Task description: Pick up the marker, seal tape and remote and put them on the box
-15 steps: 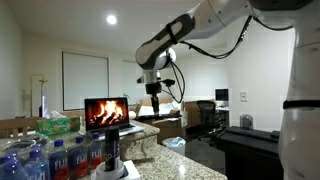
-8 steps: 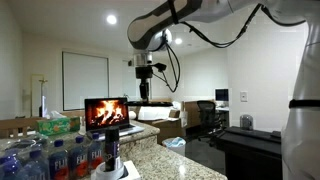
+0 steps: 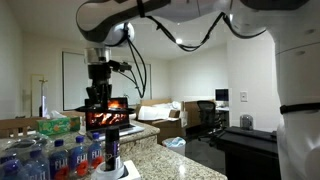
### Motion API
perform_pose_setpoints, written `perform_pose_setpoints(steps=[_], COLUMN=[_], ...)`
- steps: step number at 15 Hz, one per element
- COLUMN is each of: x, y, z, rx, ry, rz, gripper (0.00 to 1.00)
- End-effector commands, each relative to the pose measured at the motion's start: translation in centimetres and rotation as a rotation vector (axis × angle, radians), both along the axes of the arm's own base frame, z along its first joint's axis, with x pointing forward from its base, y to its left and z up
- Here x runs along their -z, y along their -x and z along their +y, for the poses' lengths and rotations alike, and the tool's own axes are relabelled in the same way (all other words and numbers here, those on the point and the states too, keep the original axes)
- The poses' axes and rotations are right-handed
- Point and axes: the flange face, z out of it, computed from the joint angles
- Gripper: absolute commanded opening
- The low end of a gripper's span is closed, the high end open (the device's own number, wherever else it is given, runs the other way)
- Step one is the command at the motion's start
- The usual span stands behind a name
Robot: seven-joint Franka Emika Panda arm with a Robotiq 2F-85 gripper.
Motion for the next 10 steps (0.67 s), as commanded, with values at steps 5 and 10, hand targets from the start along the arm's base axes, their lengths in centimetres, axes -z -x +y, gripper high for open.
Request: perform_pose_setpoints(steps=[5,10], x=[3.9,1.9], y=[-3.0,-2.8], z=[1.5,-0.2], rx=[0.143,0.155], ry=[0.051,0.005], rz=[0.214,0.231], gripper=[0.17,0.17])
